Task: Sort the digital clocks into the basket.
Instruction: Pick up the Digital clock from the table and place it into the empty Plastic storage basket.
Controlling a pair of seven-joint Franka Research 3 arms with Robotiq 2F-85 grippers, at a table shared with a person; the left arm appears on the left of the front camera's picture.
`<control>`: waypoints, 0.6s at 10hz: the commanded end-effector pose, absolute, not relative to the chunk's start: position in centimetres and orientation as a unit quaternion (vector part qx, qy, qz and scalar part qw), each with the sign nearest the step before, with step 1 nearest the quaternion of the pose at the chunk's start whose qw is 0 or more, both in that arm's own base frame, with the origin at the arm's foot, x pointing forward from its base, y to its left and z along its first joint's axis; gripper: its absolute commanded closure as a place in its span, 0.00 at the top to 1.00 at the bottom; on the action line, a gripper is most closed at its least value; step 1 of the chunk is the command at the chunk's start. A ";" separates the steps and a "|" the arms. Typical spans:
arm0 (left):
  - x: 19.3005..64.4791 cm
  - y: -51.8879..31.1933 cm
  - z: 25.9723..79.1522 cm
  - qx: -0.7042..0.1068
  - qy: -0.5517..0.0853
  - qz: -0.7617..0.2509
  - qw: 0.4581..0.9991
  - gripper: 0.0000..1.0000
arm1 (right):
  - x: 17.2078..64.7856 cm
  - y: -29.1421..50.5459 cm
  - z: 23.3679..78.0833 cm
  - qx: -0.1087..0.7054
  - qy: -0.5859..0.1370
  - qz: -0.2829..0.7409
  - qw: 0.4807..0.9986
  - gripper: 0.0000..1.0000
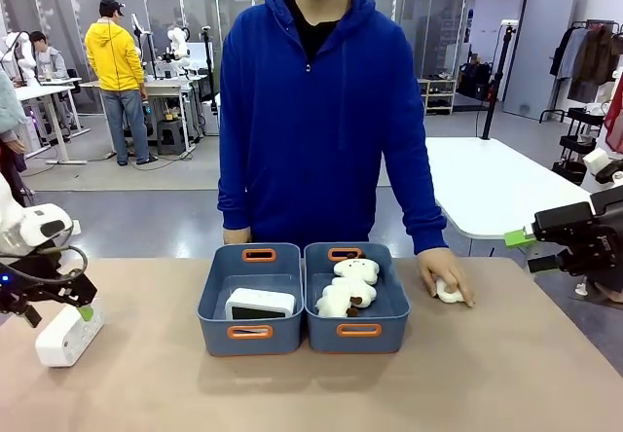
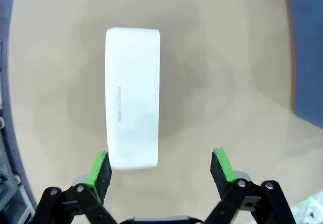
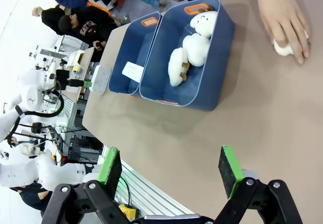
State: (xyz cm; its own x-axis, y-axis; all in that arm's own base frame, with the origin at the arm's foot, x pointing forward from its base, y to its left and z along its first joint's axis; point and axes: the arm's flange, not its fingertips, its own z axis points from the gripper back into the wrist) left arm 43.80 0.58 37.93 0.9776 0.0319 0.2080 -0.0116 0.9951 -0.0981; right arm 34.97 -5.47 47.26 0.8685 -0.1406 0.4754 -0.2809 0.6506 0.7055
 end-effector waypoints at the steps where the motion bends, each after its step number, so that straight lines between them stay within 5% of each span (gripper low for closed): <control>1: 44.8 0.5 35.9 -0.012 -0.118 0.033 0.992 1.00 | 35.1 -5.4 47.2 0.422 -0.259 0.043 0.868 0.98; 6: 45.7 1.3 33.2 -0.004 -0.111 0.050 0.993 1.00 | 35.1 -5.4 47.2 0.422 -0.259 0.043 0.868 0.98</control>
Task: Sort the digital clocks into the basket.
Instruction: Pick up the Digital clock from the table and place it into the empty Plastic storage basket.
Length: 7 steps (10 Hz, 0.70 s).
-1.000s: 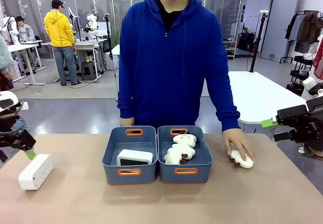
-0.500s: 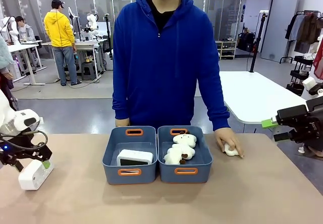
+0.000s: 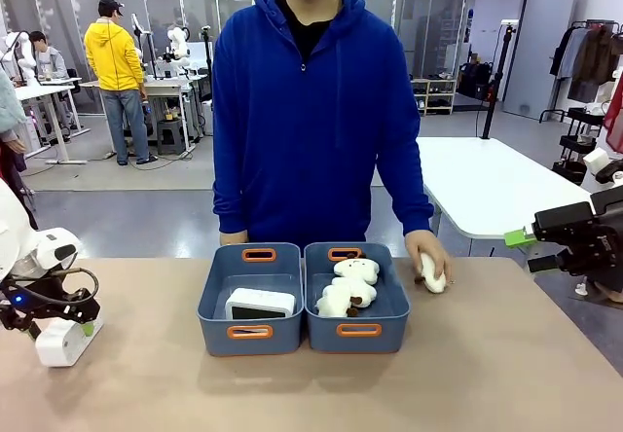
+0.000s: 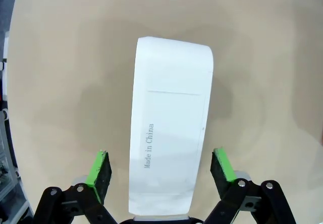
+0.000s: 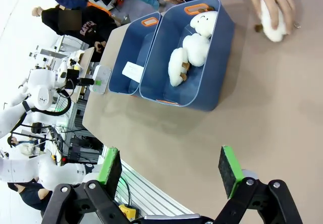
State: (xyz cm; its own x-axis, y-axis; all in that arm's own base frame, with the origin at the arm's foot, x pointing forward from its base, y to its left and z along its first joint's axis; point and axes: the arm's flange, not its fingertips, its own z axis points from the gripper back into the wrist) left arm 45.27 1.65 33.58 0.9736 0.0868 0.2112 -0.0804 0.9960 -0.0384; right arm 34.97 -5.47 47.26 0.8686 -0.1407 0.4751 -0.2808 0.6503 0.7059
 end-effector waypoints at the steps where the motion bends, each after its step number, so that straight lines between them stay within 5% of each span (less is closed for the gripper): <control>1: 46.2 1.4 32.9 -0.006 -0.127 0.056 0.990 0.91 | 35.1 -5.4 47.2 0.422 -0.259 0.043 0.868 0.98; 2: 46.4 1.6 33.0 -0.003 -0.133 0.064 0.989 0.41 | 35.1 -5.4 47.2 0.422 -0.259 0.043 0.868 0.98; 3: 46.4 1.9 33.0 -0.002 -0.129 0.069 0.989 0.31 | 35.1 -5.4 47.2 0.422 -0.259 0.043 0.868 0.98; 4: 46.3 1.9 32.9 0.000 -0.128 0.067 0.989 0.35 | 35.1 -5.4 47.2 0.422 -0.259 0.043 0.868 0.98; 5: 46.3 1.9 32.9 -0.001 -0.129 0.066 0.990 0.00 | 35.1 -5.4 47.2 0.422 -0.259 0.043 0.868 0.98; 7: 46.0 1.7 33.9 -0.004 -0.120 0.042 0.992 0.00 | 35.1 -5.4 47.2 0.422 -0.259 0.043 0.868 0.98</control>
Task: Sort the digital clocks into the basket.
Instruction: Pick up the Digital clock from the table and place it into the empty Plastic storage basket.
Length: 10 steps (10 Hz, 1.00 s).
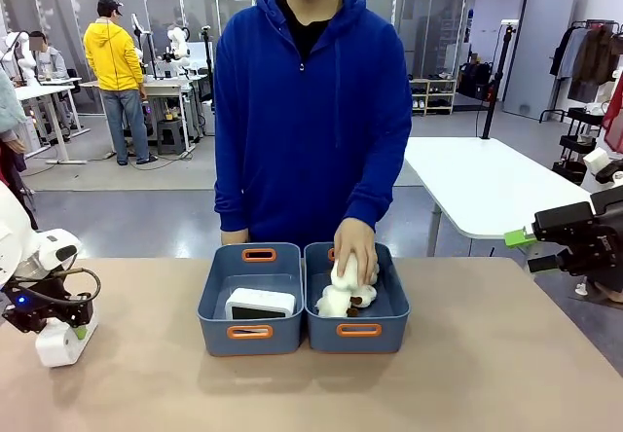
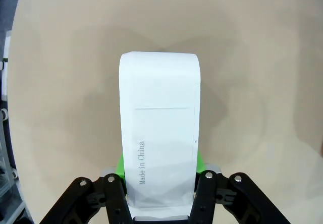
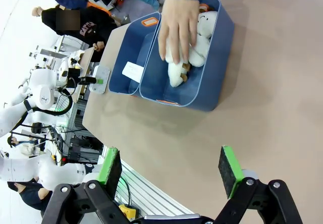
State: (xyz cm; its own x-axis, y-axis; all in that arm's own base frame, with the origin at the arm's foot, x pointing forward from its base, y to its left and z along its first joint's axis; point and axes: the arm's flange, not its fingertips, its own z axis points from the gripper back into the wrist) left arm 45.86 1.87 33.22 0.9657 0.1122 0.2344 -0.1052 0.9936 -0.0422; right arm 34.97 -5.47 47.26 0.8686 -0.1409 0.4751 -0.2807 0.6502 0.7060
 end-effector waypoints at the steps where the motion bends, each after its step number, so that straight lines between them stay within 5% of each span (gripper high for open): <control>1: 45.5 2.3 36.0 -0.037 -0.124 0.030 0.991 0.00 | 35.1 -5.4 47.2 0.422 -0.259 0.043 0.868 0.98; 7: 41.4 0.8 48.9 -0.164 -0.163 -0.194 0.953 0.00 | 35.1 -5.4 47.2 0.422 -0.259 0.043 0.868 0.98; 10: 42.8 -5.8 51.6 -0.141 -0.185 -0.345 0.909 0.00 | 35.1 -5.4 47.2 0.422 -0.259 0.043 0.868 0.98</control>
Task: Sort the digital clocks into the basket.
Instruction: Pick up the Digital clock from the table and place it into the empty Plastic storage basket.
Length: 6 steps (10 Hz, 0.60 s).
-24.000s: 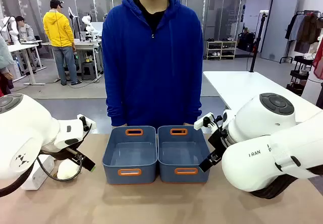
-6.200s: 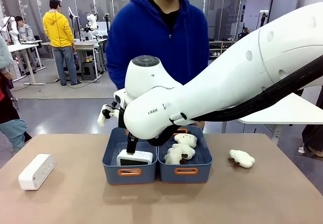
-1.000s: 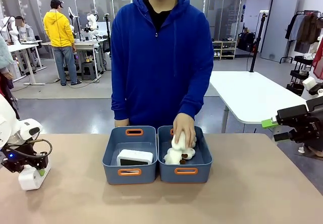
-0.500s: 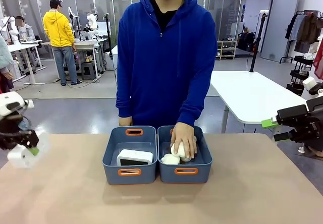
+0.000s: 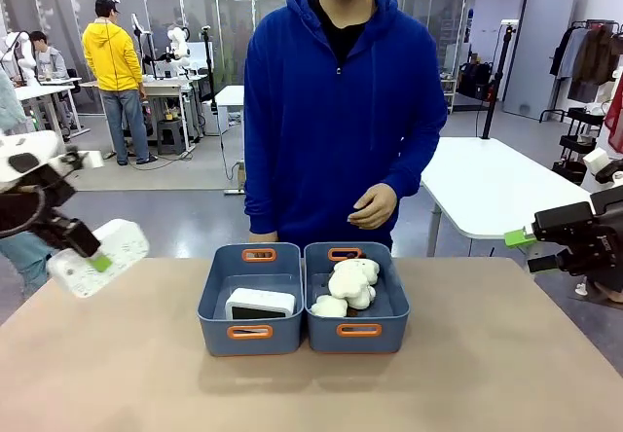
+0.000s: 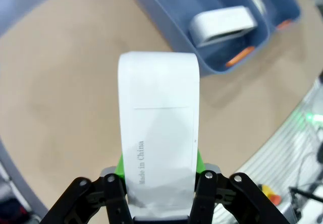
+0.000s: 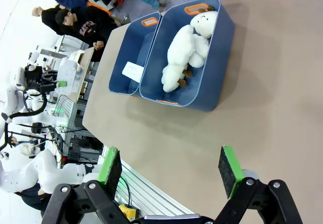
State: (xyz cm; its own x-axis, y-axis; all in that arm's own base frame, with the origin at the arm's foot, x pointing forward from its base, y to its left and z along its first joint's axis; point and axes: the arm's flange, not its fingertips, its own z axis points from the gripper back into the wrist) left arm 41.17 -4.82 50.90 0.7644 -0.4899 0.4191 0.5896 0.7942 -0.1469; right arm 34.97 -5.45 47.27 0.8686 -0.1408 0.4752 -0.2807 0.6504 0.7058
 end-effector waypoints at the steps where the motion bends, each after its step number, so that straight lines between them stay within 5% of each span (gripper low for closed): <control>1: 43.7 -9.0 52.3 -0.115 -0.186 -0.404 0.888 0.00 | 35.1 -5.4 47.2 0.422 -0.259 0.043 0.868 0.98; 6: 49.7 -23.2 51.2 -0.006 -0.204 -0.566 0.799 0.00 | 35.1 -5.4 47.2 0.422 -0.259 0.043 0.868 0.98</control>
